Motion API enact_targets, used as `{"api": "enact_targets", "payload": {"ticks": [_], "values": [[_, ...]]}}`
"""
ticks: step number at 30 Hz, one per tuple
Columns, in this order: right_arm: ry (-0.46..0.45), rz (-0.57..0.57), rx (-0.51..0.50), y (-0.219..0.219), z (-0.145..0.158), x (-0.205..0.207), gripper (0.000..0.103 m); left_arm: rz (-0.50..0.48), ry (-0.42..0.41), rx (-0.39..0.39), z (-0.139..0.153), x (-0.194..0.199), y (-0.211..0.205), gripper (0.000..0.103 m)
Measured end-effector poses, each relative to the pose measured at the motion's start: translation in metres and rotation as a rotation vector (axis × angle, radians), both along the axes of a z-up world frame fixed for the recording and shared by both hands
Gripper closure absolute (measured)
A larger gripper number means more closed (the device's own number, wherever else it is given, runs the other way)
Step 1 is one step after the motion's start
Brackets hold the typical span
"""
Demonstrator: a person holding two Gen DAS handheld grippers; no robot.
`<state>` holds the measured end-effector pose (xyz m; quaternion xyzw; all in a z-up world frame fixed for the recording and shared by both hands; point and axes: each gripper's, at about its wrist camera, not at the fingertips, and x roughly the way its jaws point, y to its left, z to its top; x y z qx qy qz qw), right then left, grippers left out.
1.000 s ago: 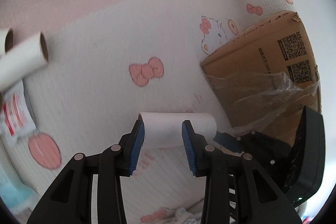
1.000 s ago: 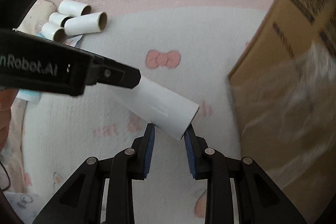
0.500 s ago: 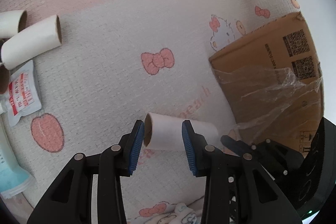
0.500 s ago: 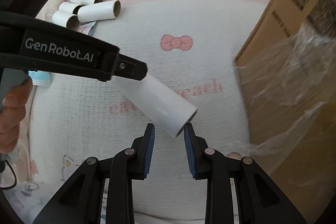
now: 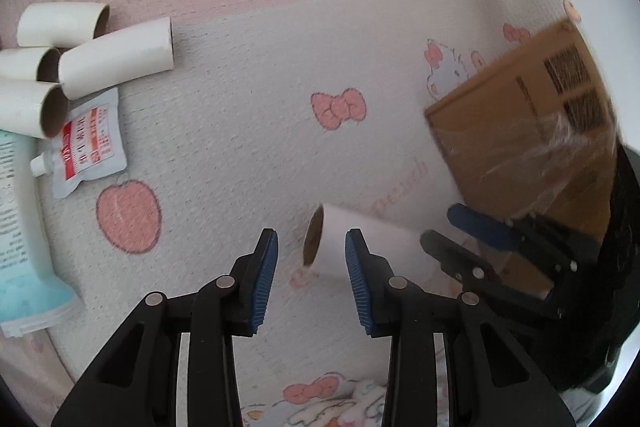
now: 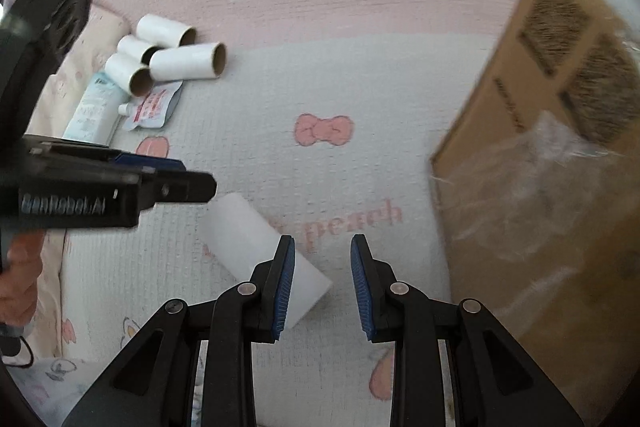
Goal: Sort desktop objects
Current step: 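Close the left gripper on the white tube and lift it upright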
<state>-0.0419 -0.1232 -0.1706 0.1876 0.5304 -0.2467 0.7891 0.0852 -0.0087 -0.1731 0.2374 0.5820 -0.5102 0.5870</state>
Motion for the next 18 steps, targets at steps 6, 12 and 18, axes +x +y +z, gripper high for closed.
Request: {"api": "enact_targets", "payload": {"ticks": [6,12,18], "values": [[0.001,0.027,0.052,0.003,-0.022,0.003,0.079,0.01,0.077,0.029,-0.014,-0.006,0.01,0.065],[-0.06,0.002,0.141,-0.008,-0.03,-0.003,0.079,0.093,0.273,0.038,-0.032,-0.001,0.006,0.065],[-0.089,-0.007,0.185,-0.013,-0.033,-0.006,0.079,0.117,0.286,0.025,-0.033,0.005,-0.003,0.065]]}}
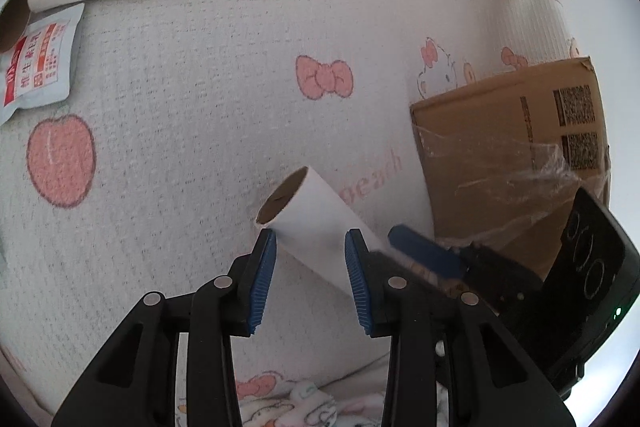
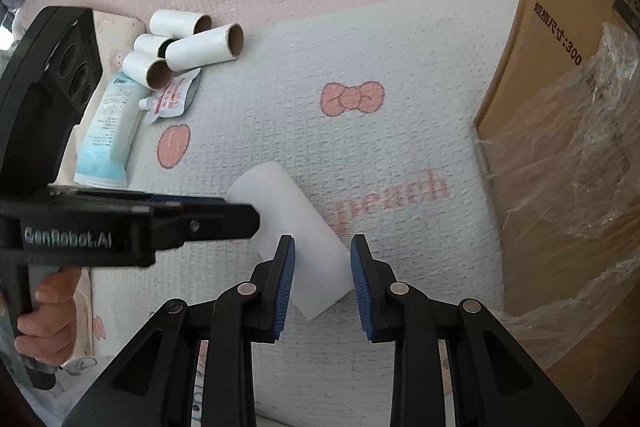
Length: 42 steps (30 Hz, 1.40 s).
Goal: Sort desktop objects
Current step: 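Close the left gripper on the white tube and lift it upright, then carry the held white tube with the left gripper into the cardboard box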
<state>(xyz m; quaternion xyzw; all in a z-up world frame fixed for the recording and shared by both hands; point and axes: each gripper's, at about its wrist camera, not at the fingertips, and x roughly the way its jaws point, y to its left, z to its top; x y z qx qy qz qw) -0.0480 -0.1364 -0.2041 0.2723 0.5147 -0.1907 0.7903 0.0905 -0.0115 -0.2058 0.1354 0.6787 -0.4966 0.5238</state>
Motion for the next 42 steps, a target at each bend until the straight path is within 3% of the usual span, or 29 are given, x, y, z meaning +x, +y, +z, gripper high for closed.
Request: {"api": "enact_targets", "payload": {"ticks": [8,12,21,24,29,36,42], "values": [[-0.027,0.038,0.037,0.009,-0.005,0.011,0.078,0.038,0.072,0.017,-0.013,0.007,-0.01,0.062],[-0.044,0.012,0.053,0.008,-0.009,0.012,0.07,0.049,0.116,0.011,-0.022,0.008,-0.013,0.058],[-0.075,-0.022,0.089,0.01,-0.016,0.02,0.061,0.178,0.328,0.024,-0.053,0.014,-0.009,0.055],[-0.057,-0.015,0.1,0.014,-0.024,0.027,0.06,0.174,0.315,0.01,-0.051,0.011,-0.011,0.055],[-0.008,0.035,0.012,0.033,-0.022,0.04,0.06,0.15,0.257,0.001,-0.045,0.003,-0.017,0.055],[-0.024,-0.001,0.049,0.039,-0.015,0.043,0.06,0.115,0.226,-0.002,-0.036,-0.004,-0.02,0.055],[-0.045,0.001,0.008,0.054,0.002,0.049,0.06,0.07,0.139,-0.065,-0.007,-0.008,-0.02,0.055]]}}
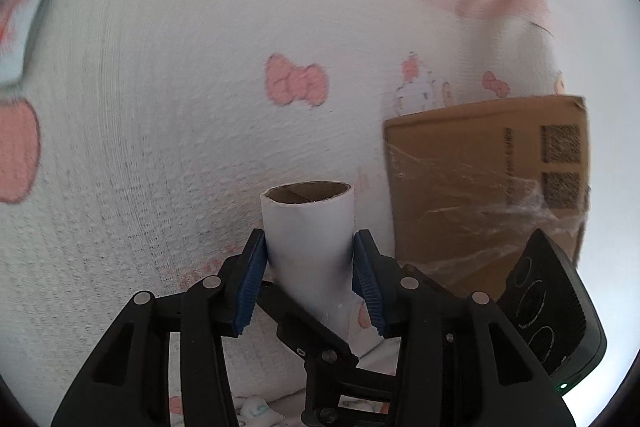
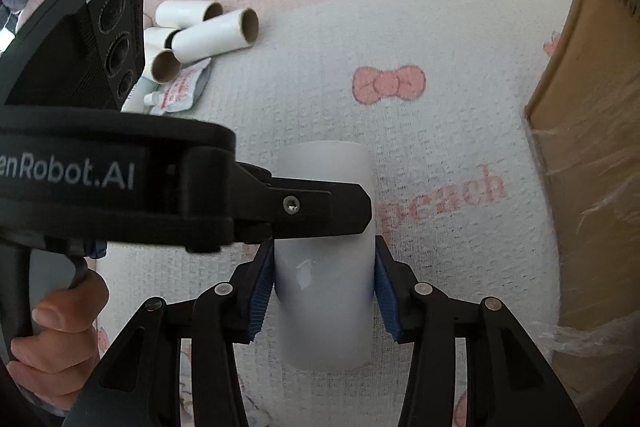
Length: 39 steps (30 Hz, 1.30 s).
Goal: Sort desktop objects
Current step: 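Carry the held white tube with the left gripper into the cardboard box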
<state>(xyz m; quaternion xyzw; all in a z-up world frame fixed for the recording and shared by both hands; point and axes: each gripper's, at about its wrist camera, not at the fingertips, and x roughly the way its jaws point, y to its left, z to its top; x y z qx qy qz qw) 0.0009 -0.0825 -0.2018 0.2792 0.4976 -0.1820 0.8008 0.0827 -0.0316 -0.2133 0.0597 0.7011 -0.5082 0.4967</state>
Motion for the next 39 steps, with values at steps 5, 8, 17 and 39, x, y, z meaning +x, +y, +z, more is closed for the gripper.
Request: {"api": "enact_targets", "payload": {"ticks": [5,8,17,39], "values": [[-0.078,-0.011,-0.045,0.012,0.027,0.002,0.06,-0.014,-0.056,-0.079,0.033,-0.001,0.0,0.055],[-0.14,-0.023,-0.085,0.021,0.048,0.0,0.06,-0.038,-0.1,-0.136,0.058,-0.004,-0.001,0.055],[-0.313,-0.078,-0.274,0.048,0.108,-0.011,0.06,-0.12,-0.238,-0.345,0.128,-0.027,-0.008,0.055],[-0.542,-0.289,-0.338,-0.013,0.189,-0.125,0.06,-0.338,-0.319,-0.581,0.214,-0.094,-0.068,0.055]]}}
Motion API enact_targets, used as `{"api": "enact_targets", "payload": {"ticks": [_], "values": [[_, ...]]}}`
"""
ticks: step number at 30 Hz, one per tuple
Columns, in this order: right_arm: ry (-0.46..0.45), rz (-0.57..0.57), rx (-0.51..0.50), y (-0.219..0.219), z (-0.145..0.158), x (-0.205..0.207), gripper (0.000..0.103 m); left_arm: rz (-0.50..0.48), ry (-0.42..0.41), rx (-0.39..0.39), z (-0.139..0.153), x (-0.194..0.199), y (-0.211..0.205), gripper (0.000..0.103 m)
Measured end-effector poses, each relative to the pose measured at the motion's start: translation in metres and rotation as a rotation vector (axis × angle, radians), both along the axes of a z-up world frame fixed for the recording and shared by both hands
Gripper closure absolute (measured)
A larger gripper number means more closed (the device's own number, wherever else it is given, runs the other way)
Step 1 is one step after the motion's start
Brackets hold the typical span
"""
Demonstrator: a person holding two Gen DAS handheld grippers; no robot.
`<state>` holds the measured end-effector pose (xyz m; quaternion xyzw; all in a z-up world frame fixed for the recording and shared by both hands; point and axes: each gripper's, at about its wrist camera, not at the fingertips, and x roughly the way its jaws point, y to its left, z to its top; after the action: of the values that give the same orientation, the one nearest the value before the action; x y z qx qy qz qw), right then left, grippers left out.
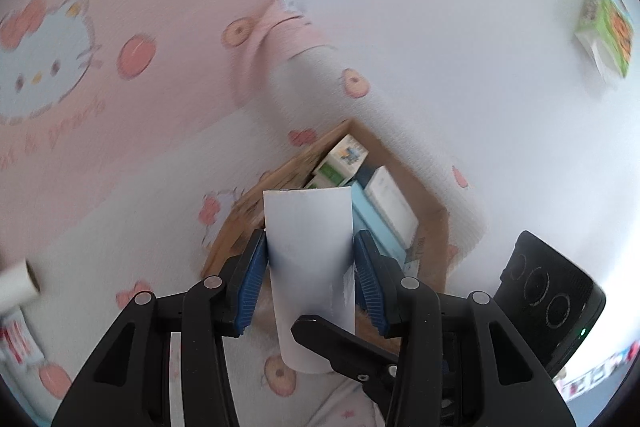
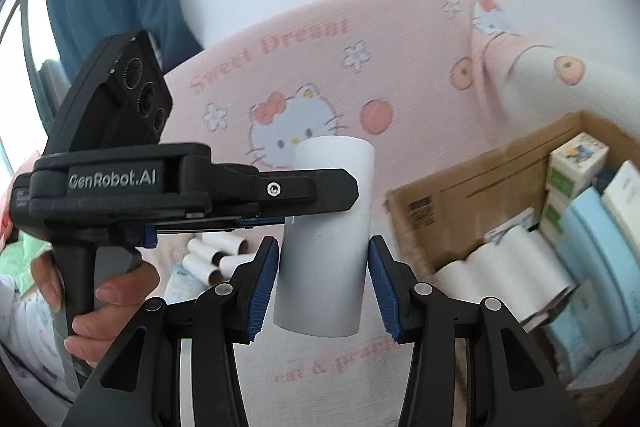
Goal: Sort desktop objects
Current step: 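Carry the held white tube with the left gripper into the cardboard box, then lower the tube beside the other tubes and open the left gripper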
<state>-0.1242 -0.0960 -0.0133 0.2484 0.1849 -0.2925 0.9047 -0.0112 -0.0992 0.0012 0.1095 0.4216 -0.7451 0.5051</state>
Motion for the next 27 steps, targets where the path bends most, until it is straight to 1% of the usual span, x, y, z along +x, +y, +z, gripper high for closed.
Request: {"api": "enact_targets", "payload": {"ticks": [4,5,9,14,18,21,23,27], "values": [[-0.053,-0.032,0.026,-0.023,0.011,-0.018,0.06,-0.028,-0.041,-0.045,0.011,-0.019,-0.014,0.055],[-0.049,-0.038,0.028,-0.029,0.017,-0.02,0.06,-0.033,-0.054,-0.057,0.013,-0.024,-0.018,0.055],[-0.032,-0.073,0.045,-0.05,0.024,-0.028,0.06,-0.042,-0.088,-0.08,0.019,-0.042,-0.031,0.055],[-0.013,-0.09,0.06,-0.067,0.019,-0.038,0.06,-0.057,-0.08,-0.046,0.016,-0.055,-0.047,0.055],[0.03,-0.085,0.088,-0.077,0.016,-0.043,0.06,-0.088,-0.086,-0.011,0.009,-0.068,-0.06,0.055],[0.089,-0.074,0.107,-0.086,0.01,-0.047,0.06,-0.124,-0.1,0.033,0.002,-0.08,-0.072,0.055],[0.125,-0.07,0.116,-0.09,0.006,-0.05,0.06,-0.141,-0.108,0.041,-0.002,-0.09,-0.077,0.055],[0.154,-0.078,0.141,-0.101,0.003,-0.062,0.06,-0.15,-0.118,0.048,-0.004,-0.103,-0.085,0.055]]}}
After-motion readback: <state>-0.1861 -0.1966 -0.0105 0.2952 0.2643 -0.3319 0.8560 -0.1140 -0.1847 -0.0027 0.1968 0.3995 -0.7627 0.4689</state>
